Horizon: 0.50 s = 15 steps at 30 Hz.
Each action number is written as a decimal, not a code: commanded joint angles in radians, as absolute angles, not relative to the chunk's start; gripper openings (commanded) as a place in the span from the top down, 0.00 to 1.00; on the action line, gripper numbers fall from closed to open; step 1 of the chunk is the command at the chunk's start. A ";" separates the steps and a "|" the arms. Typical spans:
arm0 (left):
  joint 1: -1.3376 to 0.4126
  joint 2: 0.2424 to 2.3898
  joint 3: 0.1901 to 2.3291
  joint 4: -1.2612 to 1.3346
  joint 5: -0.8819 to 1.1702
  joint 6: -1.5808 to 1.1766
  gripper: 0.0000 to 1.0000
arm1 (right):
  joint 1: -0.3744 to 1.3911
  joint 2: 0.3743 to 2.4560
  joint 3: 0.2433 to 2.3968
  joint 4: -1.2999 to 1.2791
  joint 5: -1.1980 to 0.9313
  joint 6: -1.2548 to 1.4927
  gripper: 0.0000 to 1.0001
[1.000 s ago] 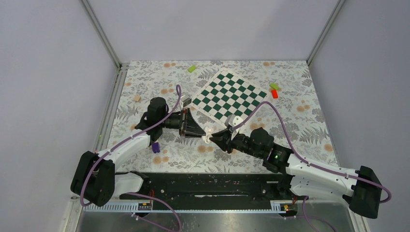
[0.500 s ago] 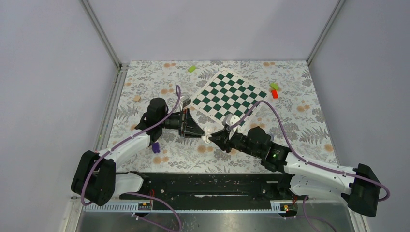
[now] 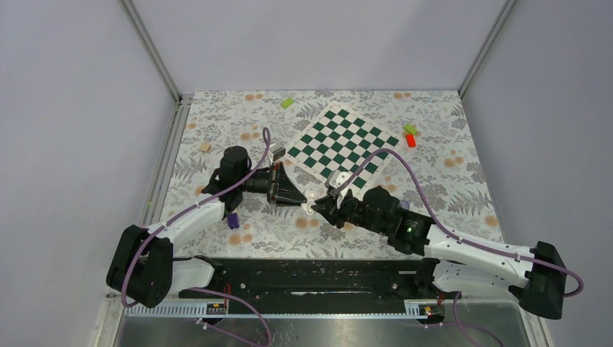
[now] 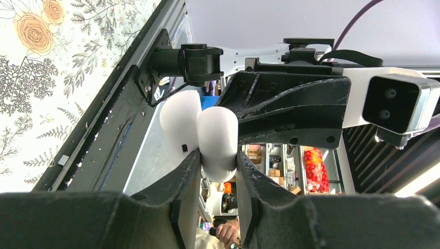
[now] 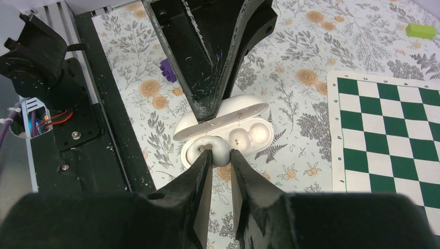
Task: Insert the wireless bluetooth earbuds into the charging case
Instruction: Insert the left earbud into the left side groove of the charging case.
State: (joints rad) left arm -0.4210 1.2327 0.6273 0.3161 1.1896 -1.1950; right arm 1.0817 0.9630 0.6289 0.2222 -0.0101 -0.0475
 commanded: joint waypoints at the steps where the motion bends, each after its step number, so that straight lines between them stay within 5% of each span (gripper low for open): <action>1: -0.433 1.214 0.650 0.459 1.256 -1.227 1.00 | 1.101 1.014 0.679 0.068 -0.005 -0.044 0.76; 15: -0.433 1.216 0.660 0.464 1.257 -1.233 1.00 | 1.117 1.024 0.727 -0.082 0.039 -0.073 0.81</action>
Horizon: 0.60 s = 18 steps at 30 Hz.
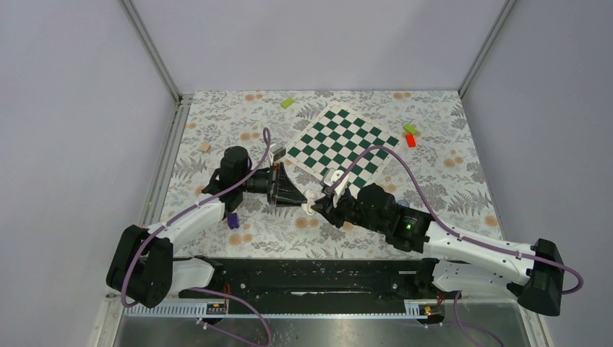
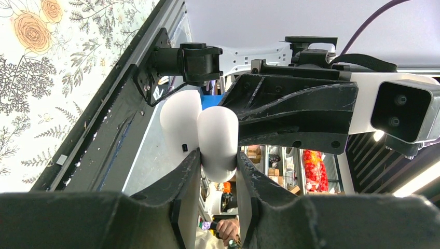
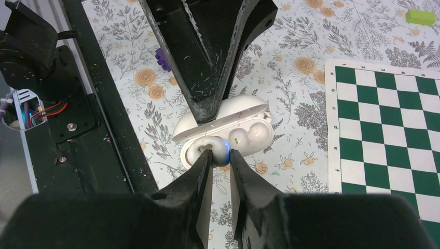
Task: Insert the wireless bluetooth earbuds into the charging case
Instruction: Insert the left earbud into the left side groove of the charging case.
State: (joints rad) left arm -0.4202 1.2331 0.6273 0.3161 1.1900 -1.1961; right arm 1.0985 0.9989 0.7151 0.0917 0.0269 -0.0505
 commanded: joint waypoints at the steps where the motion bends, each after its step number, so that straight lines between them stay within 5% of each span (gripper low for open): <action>1: -0.432 1.217 0.660 0.467 1.258 -1.235 1.00 | 1.117 1.022 0.732 -0.096 0.042 -0.076 0.82; 18: -0.432 1.216 0.656 0.474 1.261 -1.239 1.00 | 1.117 1.003 0.766 -0.163 0.027 -0.073 0.83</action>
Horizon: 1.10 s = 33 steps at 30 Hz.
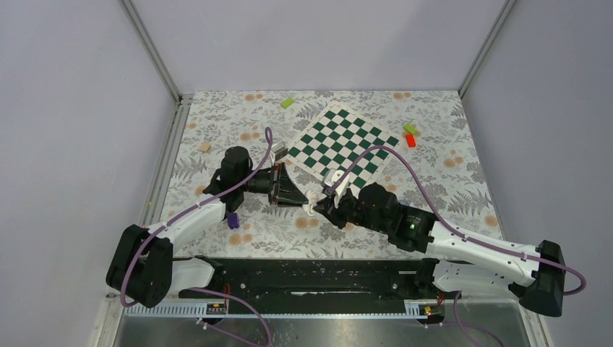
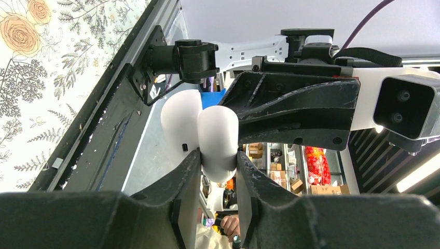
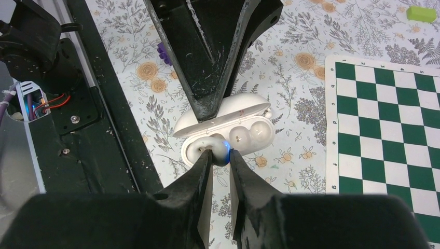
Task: Insert the wireless bluetooth earbuds into the charging case
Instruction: Insert the left earbud into the left side groove of the charging case.
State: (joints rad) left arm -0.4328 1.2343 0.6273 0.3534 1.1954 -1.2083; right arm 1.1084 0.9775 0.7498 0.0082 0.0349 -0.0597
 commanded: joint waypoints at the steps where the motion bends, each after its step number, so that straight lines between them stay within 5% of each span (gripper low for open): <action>1: -0.433 1.216 0.655 0.474 1.261 -1.239 1.00 | 1.117 1.005 0.770 -0.170 0.024 -0.074 0.83; 9: -0.433 1.218 0.652 0.474 1.261 -1.236 1.00 | 1.117 1.008 0.792 -0.173 -0.026 -0.070 1.00; 26: -0.433 1.211 0.648 0.476 1.266 -1.234 1.00 | 1.134 1.083 0.836 -0.157 -0.088 -0.055 1.00; 33: -0.432 1.207 0.645 0.490 1.274 -1.233 1.00 | 1.134 1.091 0.910 -0.282 -0.053 -0.053 0.80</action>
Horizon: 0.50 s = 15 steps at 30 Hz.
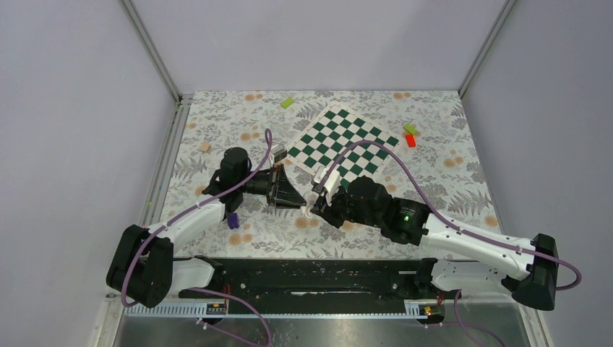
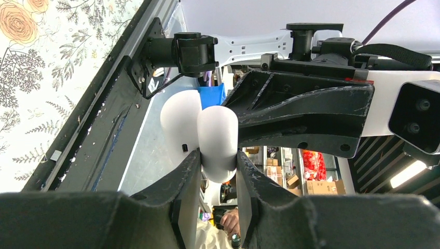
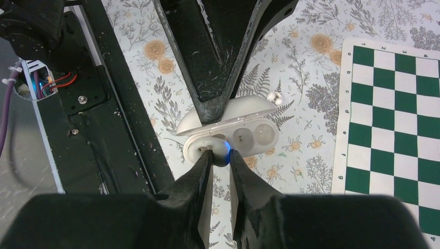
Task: Insert the wireless bluetooth earbuds into the charging case
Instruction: Insert the left earbud into the left side groove of the charging case.
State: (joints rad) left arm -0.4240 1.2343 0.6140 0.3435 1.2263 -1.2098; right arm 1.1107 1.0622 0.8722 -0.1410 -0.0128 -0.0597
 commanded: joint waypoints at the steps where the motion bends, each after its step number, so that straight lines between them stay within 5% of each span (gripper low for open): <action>1: -0.432 1.207 0.644 0.492 1.275 -1.232 1.00 | 1.134 1.092 0.915 -0.290 -0.052 -0.048 0.80; 10: -0.433 1.235 0.625 0.580 1.281 -1.273 1.00 | 1.134 1.140 0.993 -0.402 -0.044 -0.009 0.74; 15: -0.433 1.296 0.575 0.916 1.291 -1.478 1.00 | 1.134 1.147 0.992 -0.408 -0.024 0.015 0.72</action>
State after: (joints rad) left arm -0.4290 1.2686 0.5812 0.5240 1.2552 -1.2938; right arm 1.1137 1.1137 0.9855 -0.2985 -0.0101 -0.0284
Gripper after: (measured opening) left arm 0.278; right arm 0.273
